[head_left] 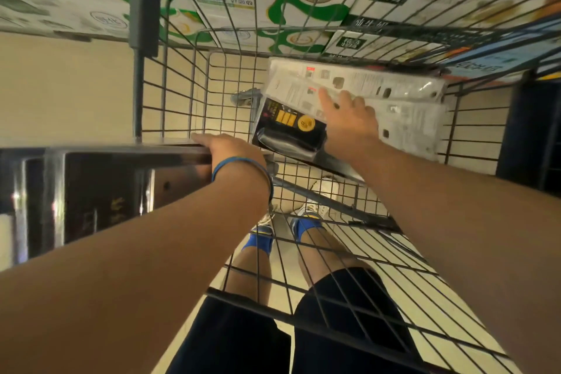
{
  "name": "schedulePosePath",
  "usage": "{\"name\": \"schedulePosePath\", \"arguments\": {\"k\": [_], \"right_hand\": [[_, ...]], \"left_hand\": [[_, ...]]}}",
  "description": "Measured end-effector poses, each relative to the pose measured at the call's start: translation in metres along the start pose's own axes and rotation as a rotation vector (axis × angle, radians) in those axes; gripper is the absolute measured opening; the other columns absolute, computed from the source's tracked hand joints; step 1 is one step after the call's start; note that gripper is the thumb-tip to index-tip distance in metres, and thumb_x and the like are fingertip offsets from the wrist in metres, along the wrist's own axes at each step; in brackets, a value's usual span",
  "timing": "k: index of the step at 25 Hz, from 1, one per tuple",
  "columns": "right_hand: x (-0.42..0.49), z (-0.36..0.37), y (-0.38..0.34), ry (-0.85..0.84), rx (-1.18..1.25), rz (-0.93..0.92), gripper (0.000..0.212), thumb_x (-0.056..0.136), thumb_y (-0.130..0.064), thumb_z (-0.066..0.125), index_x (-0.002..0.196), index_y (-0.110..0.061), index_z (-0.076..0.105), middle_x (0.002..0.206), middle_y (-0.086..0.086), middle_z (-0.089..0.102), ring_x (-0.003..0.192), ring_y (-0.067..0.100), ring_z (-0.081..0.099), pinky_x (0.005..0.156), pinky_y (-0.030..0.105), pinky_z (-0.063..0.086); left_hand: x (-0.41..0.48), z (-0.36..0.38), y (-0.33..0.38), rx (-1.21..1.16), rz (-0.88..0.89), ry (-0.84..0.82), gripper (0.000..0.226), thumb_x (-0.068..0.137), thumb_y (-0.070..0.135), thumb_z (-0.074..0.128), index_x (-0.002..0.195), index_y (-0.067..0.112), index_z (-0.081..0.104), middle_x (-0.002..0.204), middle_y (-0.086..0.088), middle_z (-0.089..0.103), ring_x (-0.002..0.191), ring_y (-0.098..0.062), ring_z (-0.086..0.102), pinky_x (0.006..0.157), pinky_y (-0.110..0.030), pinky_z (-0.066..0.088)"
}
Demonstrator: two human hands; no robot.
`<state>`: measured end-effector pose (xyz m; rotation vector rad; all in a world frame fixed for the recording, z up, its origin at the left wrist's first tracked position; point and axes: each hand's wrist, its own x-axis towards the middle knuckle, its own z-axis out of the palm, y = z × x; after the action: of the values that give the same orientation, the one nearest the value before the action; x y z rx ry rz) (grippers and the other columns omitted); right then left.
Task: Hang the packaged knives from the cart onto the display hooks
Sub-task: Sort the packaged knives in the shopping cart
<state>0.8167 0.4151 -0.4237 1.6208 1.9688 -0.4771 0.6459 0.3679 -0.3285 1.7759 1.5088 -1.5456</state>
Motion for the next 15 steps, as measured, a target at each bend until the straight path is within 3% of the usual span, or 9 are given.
{"name": "schedulePosePath", "arguments": {"k": [2,4,6,8,10,11,13,15], "right_hand": [[0.003,-0.013,0.009,-0.01,0.088,0.012,0.052,0.097,-0.033,0.059,0.146,-0.032,0.043,0.118,0.006,0.058,0.099,0.024,0.055,0.073,0.035,0.045],[0.013,-0.032,0.026,0.005,0.171,0.022,0.033,0.098,-0.031,0.061,0.131,-0.031,0.064,0.102,0.003,0.067,0.083,0.02,0.056,0.065,0.031,0.043],[0.024,-0.051,0.046,0.045,0.252,-0.032,0.038,0.091,-0.04,0.072,0.127,-0.027,0.07,0.099,0.004,0.07,0.088,0.024,0.061,0.069,0.032,0.046],[0.027,-0.064,0.052,0.083,0.386,-0.077,0.047,0.084,-0.057,0.074,0.115,-0.021,0.075,0.08,-0.004,0.063,0.084,0.023,0.059,0.062,0.029,0.039],[0.025,-0.066,0.042,0.189,0.414,-0.104,0.052,0.084,-0.07,0.064,0.089,-0.019,0.074,0.063,-0.009,0.05,0.067,0.02,0.052,0.052,0.027,0.028],[0.022,-0.065,0.036,0.248,0.423,-0.092,0.059,0.085,-0.075,0.058,0.074,-0.017,0.068,0.058,-0.008,0.047,0.059,0.018,0.048,0.05,0.027,0.025],[0.014,-0.063,0.026,0.301,0.448,-0.061,0.072,0.087,-0.08,0.047,0.059,-0.015,0.054,0.052,-0.004,0.046,0.05,0.015,0.043,0.048,0.028,0.025],[0.009,-0.066,0.021,0.312,0.381,-0.074,0.077,0.087,-0.084,0.04,0.056,-0.014,0.049,0.05,-0.003,0.043,0.048,0.013,0.04,0.048,0.028,0.023]], "left_hand": [[-0.002,-0.001,0.003,-0.021,-0.011,0.001,0.038,0.097,0.022,0.045,0.133,0.01,0.051,0.132,-0.02,0.056,0.123,-0.043,0.049,0.104,-0.07,0.029],[0.002,-0.009,0.006,-0.05,-0.011,0.008,0.041,0.099,0.027,0.043,0.135,0.007,0.05,0.135,-0.019,0.054,0.124,-0.041,0.049,0.106,-0.064,0.033],[0.007,-0.017,0.011,-0.12,0.039,0.083,0.044,0.1,0.031,0.041,0.135,0.006,0.049,0.133,-0.017,0.054,0.121,-0.036,0.05,0.104,-0.054,0.037],[0.012,-0.021,0.018,-0.283,0.154,0.237,0.041,0.099,0.036,0.042,0.128,0.011,0.054,0.12,-0.012,0.057,0.111,-0.031,0.053,0.09,-0.045,0.043],[0.015,-0.024,0.025,-0.627,0.213,0.32,0.043,0.097,0.047,0.043,0.113,0.013,0.063,0.091,-0.005,0.058,0.089,-0.026,0.055,0.074,-0.036,0.043],[0.018,-0.023,0.028,-0.871,0.186,0.283,0.049,0.095,0.054,0.042,0.106,0.013,0.066,0.082,-0.003,0.058,0.082,-0.026,0.056,0.071,-0.033,0.044],[0.023,-0.021,0.035,-1.437,0.121,0.054,0.053,0.094,0.059,0.046,0.095,0.012,0.069,0.09,-0.01,0.07,0.088,-0.031,0.066,0.08,-0.037,0.055],[0.026,-0.017,0.039,-1.875,0.026,-0.133,0.037,0.095,0.048,0.054,0.084,0.015,0.064,0.102,-0.016,0.071,0.096,-0.032,0.071,0.088,-0.046,0.058]]}}
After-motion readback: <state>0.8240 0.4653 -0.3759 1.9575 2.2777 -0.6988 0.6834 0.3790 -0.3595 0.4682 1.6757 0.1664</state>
